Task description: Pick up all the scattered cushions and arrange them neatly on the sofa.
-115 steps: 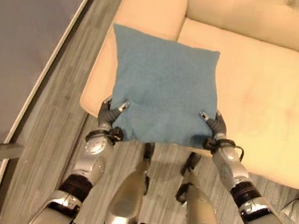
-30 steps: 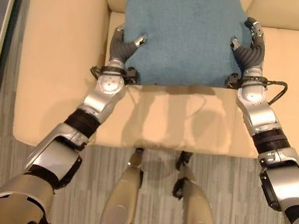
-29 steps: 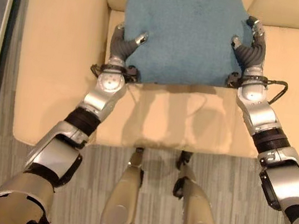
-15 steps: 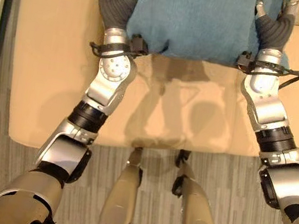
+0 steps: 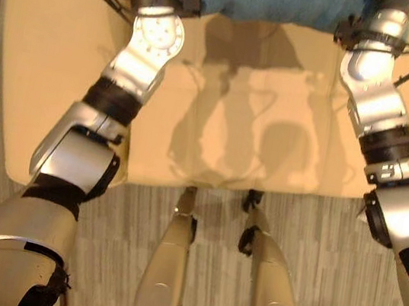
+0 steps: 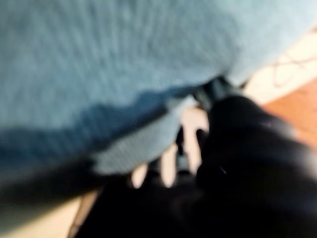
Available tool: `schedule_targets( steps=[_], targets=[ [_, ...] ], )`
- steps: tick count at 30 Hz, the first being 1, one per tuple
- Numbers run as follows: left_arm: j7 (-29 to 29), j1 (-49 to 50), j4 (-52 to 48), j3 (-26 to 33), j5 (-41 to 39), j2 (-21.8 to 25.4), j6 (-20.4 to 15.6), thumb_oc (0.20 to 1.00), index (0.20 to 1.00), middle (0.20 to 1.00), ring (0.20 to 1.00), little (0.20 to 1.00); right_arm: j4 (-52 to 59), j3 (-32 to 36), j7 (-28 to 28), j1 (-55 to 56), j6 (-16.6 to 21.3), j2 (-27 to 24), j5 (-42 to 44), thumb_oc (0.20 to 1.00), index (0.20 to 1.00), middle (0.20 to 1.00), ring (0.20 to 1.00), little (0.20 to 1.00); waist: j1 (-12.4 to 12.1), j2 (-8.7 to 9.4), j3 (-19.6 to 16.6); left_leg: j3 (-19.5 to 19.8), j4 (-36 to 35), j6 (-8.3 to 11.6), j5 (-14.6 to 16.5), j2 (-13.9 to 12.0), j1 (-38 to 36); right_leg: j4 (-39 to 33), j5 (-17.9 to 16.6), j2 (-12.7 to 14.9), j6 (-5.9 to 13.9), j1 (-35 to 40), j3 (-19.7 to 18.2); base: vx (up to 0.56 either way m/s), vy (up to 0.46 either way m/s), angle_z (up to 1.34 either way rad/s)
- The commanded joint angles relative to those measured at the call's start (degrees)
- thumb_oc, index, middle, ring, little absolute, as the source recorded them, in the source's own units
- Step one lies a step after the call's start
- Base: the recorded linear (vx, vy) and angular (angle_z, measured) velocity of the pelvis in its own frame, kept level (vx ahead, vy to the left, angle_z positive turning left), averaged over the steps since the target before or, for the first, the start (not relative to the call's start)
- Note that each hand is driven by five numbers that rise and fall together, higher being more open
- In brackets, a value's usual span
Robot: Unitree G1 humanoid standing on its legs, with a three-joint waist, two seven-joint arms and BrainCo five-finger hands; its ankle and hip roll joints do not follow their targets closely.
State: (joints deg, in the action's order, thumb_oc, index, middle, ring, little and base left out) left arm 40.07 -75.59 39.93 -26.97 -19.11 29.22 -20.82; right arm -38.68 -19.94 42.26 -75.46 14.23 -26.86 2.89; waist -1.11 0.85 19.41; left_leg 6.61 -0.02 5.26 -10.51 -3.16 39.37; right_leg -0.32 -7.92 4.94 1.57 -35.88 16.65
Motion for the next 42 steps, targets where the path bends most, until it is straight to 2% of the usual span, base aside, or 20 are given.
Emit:
schedule_targets(
  steps=[1, 3, 8, 9, 10, 12, 13, 14, 15, 22, 28, 29, 30, 31, 32, 33, 35, 39, 40, 42],
  targets=[
    [-5.4, -9.01, 4.73, -4.29, -2.89, -1.33, -2.31, 0.2, 0.2, 0.2, 0.2, 0.2, -0.02, -5.91, 0.53, -7.6, 3.46, 0.85, 0.72, 0.2, 0.2, 0.2, 0.2, 0.2, -1.05, 2.16, -3.81, 0.34, -3.05, 1.89, 5.43, 0.11, -7.36, 4.79, 9.07, 1.42, 6.56, 2.85, -0.59, 0.01, -0.041, 0.18],
    [-8.28, -12.48, 12.76, -5.48, -6.7, -2.33, -1.24, 0.2, 0.2, 0.2, 0.2, 0.2, -8.35, -9.18, -1.43, -12.38, 2.19, -1.42, 5.03, 0.2, 0.2, 0.2, 0.2, 0.2, -1.5, 2.22, -3.47, 1.09, -4.79, 2.48, 3.68, 0.29, -4.37, 3.69, 8.33, 0.98, 6.96, -0.15, -0.33, 0.0, -0.053, 0.12],
    [-11.11, -12.28, 15.58, -5.49, -9.77, -2.97, -0.91, 0.2, 0.2, 0.2, 0.2, 0.2, -14.76, -11.65, -4.19, -14.63, 0.67, -4.58, 9.0, 0.2, 0.2, 0.2, 0.2, 0.2, -2.45, 2.08, -3.7, 2.37, -4.98, 2.79, 3.19, 0.62, 0.55, 2.35, 7.89, 0.67, 7.06, -4.5, 0.47, 0.02, -0.035, 0.04],
    [-11.61, -10.84, 16.06, -5.48, -9.69, -3.66, -0.28, 0.448, 0.448, 0.448, 0.448, 0.448, -15.75, -11.87, -4.97, -14.13, 0.55, -5.01, 10.7, 0.2, 0.2, 0.2, 0.2, 0.2, -2.46, 2.23, -3.94, 2.84, -4.98, 2.78, 3.02, 0.76, 1.92, 2.49, 8.21, 0.51, 6.96, -6.0, 0.58, 0.05, -0.017, 0.01],
    [-11.94, -9.97, 16.2, -5.36, -9.87, -4.03, 0.04, 1.0, 1.0, 1.0, 1.0, 1.0, -16.51, -12.02, -5.73, -13.79, 0.2, -5.3, 11.66, 0.2, 0.2, 0.2, 0.2, 0.2, -2.4, 2.24, -3.94, 2.86, -4.98, 2.8, 2.87, 0.73, 2.2, 2.89, 8.46, 0.51, 6.96, -6.62, 0.66, 0.05, -0.015, 0.02],
    [-12.06, -8.57, 15.71, -4.83, -10.33, -4.9, 0.32, 1.0, 1.0, 1.0, 1.0, 1.0, -16.98, -11.4, -6.85, -12.25, -0.48, -4.69, 12.9, 0.2, 0.2, 0.2, 0.2, 0.2, -2.29, 2.09, -3.8, 3.19, -4.98, 2.65, 2.98, 0.86, 2.33, 3.73, 8.98, 0.52, 6.66, -7.25, 0.49, 0.03, 0.011, 0.04],
    [-12.28, -7.59, 15.35, -4.74, -10.07, -5.2, 0.57, 1.0, 1.0, 1.0, 1.0, 1.0, -17.69, -11.0, -7.72, -11.23, -0.8, -4.41, 13.87, 0.551, 0.551, 0.551, 0.551, 0.551, -2.18, 1.91, -3.59, 3.12, -4.98, 2.64, 2.93, 0.89, 2.29, 4.33, 9.18, 0.63, 6.68, -7.59, 0.42, 0.02, 0.024, 0.04],
    [-12.25, -7.51, 15.29, -4.72, -10.04, -5.2, 0.6, 1.0, 1.0, 1.0, 1.0, 1.0, -17.7, -11.0, -7.75, -11.2, -0.79, -4.41, 13.89, 0.624, 0.624, 0.624, 0.624, 0.624, -2.17, 1.92, -3.63, 3.12, -4.98, 2.64, 2.94, 0.89, 2.28, 4.36, 9.2, 0.64, 6.68, -7.59, 0.42, 0.02, 0.021, 0.03],
    [-12.5, -6.82, 14.55, -4.54, -10.26, -5.17, 0.65, 1.0, 1.0, 1.0, 1.0, 1.0, -17.58, -10.9, -8.2, -10.5, -0.82, -4.22, 14.05, 1.0, 1.0, 1.0, 1.0, 1.0, -2.09, 1.85, -3.45, 3.1, -4.98, 2.58, 3.06, 0.95, 2.21, 4.7, 9.3, 0.7, 6.63, -7.6, 0.42, 0.0, 0.0, 0.0],
    [-13.4, -3.83, 12.54, -3.86, -8.71, -2.73, 1.49, 1.0, 1.0, 1.0, 1.0, 1.0, -15.47, -8.58, -8.91, -6.23, -0.67, -3.43, 13.94, 1.0, 1.0, 1.0, 1.0, 1.0, -1.72, 0.97, -2.63, 2.28, -4.98, 2.43, 3.49, 1.37, 1.13, 5.21, 9.21, 0.9, 6.63, -6.82, 0.2, 0.0, 0.01, 0.0],
    [-12.81, 0.24, 11.72, -0.16, -6.42, 7.34, 1.72, 1.0, 1.0, 1.0, 1.0, 1.0, -12.06, -5.68, -9.89, -1.4, -0.21, -5.8, 12.98, 1.0, 1.0, 1.0, 1.0, 1.0, -1.66, 0.79, -2.57, 1.67, -4.98, 2.38, 3.66, 1.27, 0.03, 5.15, 8.83, 0.81, 6.77, -6.1, -0.38, -0.02, 0.037, -0.04],
    [-13.19, 1.95, 11.38, 0.93, -6.26, 9.27, 1.62, 1.0, 1.0, 1.0, 1.0, 1.0, -11.74, -5.1, -10.35, -0.09, -0.21, -6.93, 12.67, 1.0, 1.0, 1.0, 1.0, 1.0, -1.79, 0.63, -2.23, 1.15, -4.98, 2.06, 2.14, 1.62, 0.31, 5.04, 7.19, 1.17, 6.42, -6.32, 0.27, -0.01, 0.05, -0.09],
    [-13.49, 3.73, 10.97, 1.94, -6.49, 10.45, 1.52, 1.0, 1.0, 1.0, 1.0, 1.0, -11.07, -4.48, -10.84, 1.25, -0.3, -7.6, 12.58, 1.0, 1.0, 1.0, 1.0, 1.0, -1.72, 0.55, -2.63, 1.18, -4.98, 2.21, 3.78, 1.35, -0.88, 4.76, 8.6, 0.83, 6.73, -5.14, -0.55, -0.01, 0.046, -0.07],
    [-13.91, 5.58, 10.56, 3.26, -6.9, 11.57, 1.39, 1.0, 1.0, 1.0, 1.0, 1.0, -10.7, -4.0, -11.13, 2.66, -0.39, -8.65, 12.35, 1.0, 1.0, 1.0, 1.0, 1.0, -1.73, 0.5, -2.64, 0.95, -4.98, 2.18, 3.91, 1.34, -1.45, 4.59, 8.41, 0.9, 6.76, -4.58, -0.54, -0.01, 0.033, -0.06],
    [-14.36, 7.73, 9.8, 4.64, -7.22, 12.72, 1.1, 1.0, 1.0, 1.0, 1.0, 1.0, -10.29, -3.15, -11.65, 4.25, -0.52, -9.84, 12.21, 1.0, 1.0, 1.0, 1.0, 1.0, -1.79, 0.46, -2.26, 0.45, -4.98, 1.88, 2.49, 1.56, -1.39, 4.47, 6.92, 1.25, 6.38, -4.48, 0.19, -0.09, 0.044, -0.03],
    [-15.52, 15.04, 5.99, 8.87, -8.08, 14.09, 0.56, 1.0, 1.0, 1.0, 1.0, 1.0, -8.2, -1.07, -13.19, 9.52, -0.91, -11.99, 11.59, 1.0, 1.0, 1.0, 1.0, 1.0, -1.82, 0.77, -2.34, 0.03, -4.6, 1.72, 3.1, 1.49, -3.02, 3.67, 6.57, 1.46, 6.27, -2.26, 0.37, -0.08, 0.036, -0.04],
    [-16.1, 18.57, 3.99, 10.48, -8.21, 14.04, 0.4, 1.0, 1.0, 1.0, 1.0, 1.0, -7.25, -0.32, -13.71, 11.61, -1.03, -12.71, 11.37, 1.0, 1.0, 1.0, 1.0, 1.0, -1.87, 0.84, -2.33, -0.16, -4.34, 1.61, 3.45, 1.51, -3.88, 3.3, 6.47, 1.56, 6.23, -1.08, 0.54, 0.0, -0.002, -0.02],
    [-20.02, 37.3, -4.11, 17.94, -8.28, 11.69, 0.79, 1.0, 1.0, 1.0, 1.0, 1.0, -1.2, 6.36, -16.75, 26.4, -1.12, -15.19, 10.45, 1.0, 1.0, 1.0, 1.0, 1.0, -1.53, 1.74, -2.28, -1.35, -2.32, 1.38, 5.82, 1.8, -9.08, 1.06, 6.14, 1.84, 6.12, 6.39, 0.93, -0.01, -0.003, 0.02],
    [-19.98, 37.6, -4.34, 17.98, -8.22, 11.67, 0.86, 1.0, 1.0, 1.0, 1.0, 1.0, -0.97, 6.45, -16.73, 26.73, -1.2, -15.15, 10.39, 1.0, 1.0, 1.0, 1.0, 1.0, -1.55, 1.75, -2.27, -1.36, -2.36, 1.38, 5.86, 1.79, -9.31, 0.93, 6.11, 1.81, 6.12, 6.65, 0.93, 0.01, -0.027, 0.03],
    [-23.83, 50.86, -9.21, 21.52, -9.02, 7.75, 1.55, 1.0, 1.0, 1.0, 1.0, 1.0, 2.39, 10.59, -20.77, 39.33, -1.37, -14.78, 10.47, 1.0, 1.0, 1.0, 1.0, 1.0, -1.28, 2.22, -2.64, -2.07, -1.82, 1.31, 7.19, 1.91, -14.39, -0.39, 6.04, 1.97, 6.14, 12.66, 1.27, 0.01, -0.042, -0.04]
  ],
)
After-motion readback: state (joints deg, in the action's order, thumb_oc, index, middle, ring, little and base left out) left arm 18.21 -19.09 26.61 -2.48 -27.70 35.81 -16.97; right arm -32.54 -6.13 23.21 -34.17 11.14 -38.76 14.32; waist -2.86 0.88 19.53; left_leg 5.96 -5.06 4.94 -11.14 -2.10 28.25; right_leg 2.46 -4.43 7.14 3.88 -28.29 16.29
